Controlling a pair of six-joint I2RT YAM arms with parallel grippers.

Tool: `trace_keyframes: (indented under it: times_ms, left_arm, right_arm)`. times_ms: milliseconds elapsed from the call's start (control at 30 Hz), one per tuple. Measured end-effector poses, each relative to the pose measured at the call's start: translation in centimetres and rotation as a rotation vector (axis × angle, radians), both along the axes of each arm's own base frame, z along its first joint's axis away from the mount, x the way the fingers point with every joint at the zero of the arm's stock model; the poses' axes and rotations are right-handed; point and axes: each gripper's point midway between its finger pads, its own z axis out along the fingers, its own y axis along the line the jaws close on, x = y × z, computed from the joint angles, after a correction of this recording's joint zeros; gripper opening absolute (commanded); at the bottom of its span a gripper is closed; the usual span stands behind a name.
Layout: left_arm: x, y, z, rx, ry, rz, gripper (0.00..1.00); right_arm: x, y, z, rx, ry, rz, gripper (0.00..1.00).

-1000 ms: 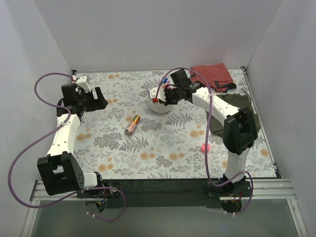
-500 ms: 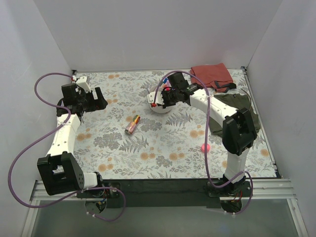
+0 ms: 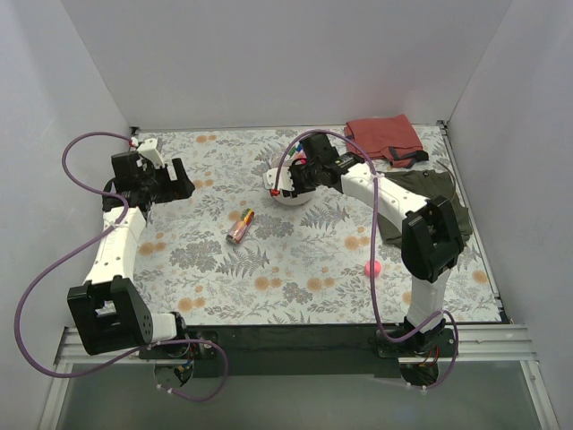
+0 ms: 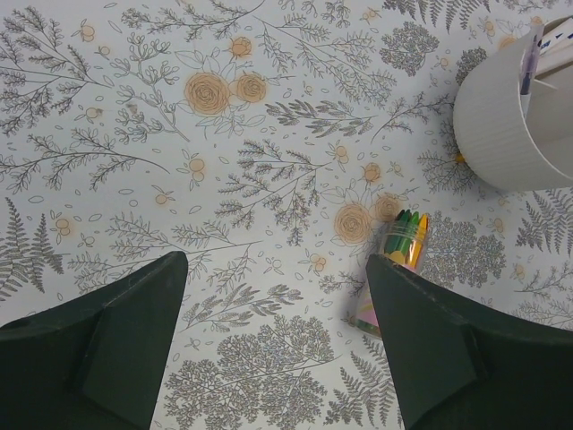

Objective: Sort the stationery into containers
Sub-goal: Place the stationery in the storage box, then pick up the stationery from the center of the board.

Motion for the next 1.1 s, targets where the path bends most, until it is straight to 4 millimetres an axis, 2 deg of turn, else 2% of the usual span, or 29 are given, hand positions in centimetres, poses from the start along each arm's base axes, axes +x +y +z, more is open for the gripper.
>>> trace_keyframes:
  times_ms: [200, 300, 367, 467, 533, 600, 667, 767, 867, 1000, 1100]
  left_arm:
    - [-0.1, -0.5, 0.0, -0.012, 0.0, -0.026, 0.83]
    - [-0.5, -1.5, -0.3, -0.024, 0.013, -0.064, 0.87]
    - [-0.9, -3.1, -0.9, -0.025, 0.027, -0.112, 0.88]
    - [-2.5, -7.0, -2.5, -0.027, 0.073, -0.235, 0.88]
    - [-3.9, -9.6, -3.4, -0.031, 0.103, -0.33, 0.88]
    - [-4.9, -11.6, -4.0, -0.026, 0.12, -0.409, 0.88]
    - [-5.2, -12.8, -4.6, -0.007, 0.128, -0.462, 0.88]
    - [-4.5, -13.4, -6.3, 0.044, 0.161, -0.489, 0.87]
    - [-1.9, -13.3, -7.7, 0.109, 0.193, -0.484, 0.85]
    - [1.1, -13.3, -8.4, 0.168, 0.188, -0.479, 0.84]
    - [2.2, -13.8, -8.6, 0.2, 0.177, -0.491, 0.84]
  right_arm:
    - [-0.2, -0.1, 0.0, 0.022, 0.046, -0.049, 0.38]
    - [-0.7, -0.1, 1.0, 0.063, 0.094, -0.109, 0.38]
    - [-1.2, -0.4, 2.7, 0.111, 0.125, -0.162, 0.38]
    - [-2.4, -1.0, 6.3, 0.21, 0.155, -0.247, 0.38]
    - [-3.3, -1.7, 8.1, 0.262, 0.18, -0.304, 0.39]
    - [-4.3, -2.5, 9.0, 0.304, 0.209, -0.359, 0.41]
    - [-5.4, -3.6, 8.5, 0.321, 0.251, -0.417, 0.43]
    - [-7.3, -5.6, 6.4, 0.301, 0.307, -0.487, 0.46]
    - [-8.6, -7.5, 4.5, 0.272, 0.339, -0.545, 0.47]
    - [-8.7, -9.6, 4.1, 0.283, 0.348, -0.612, 0.47]
    - [-7.8, -10.9, 4.5, 0.308, 0.342, -0.662, 0.47]
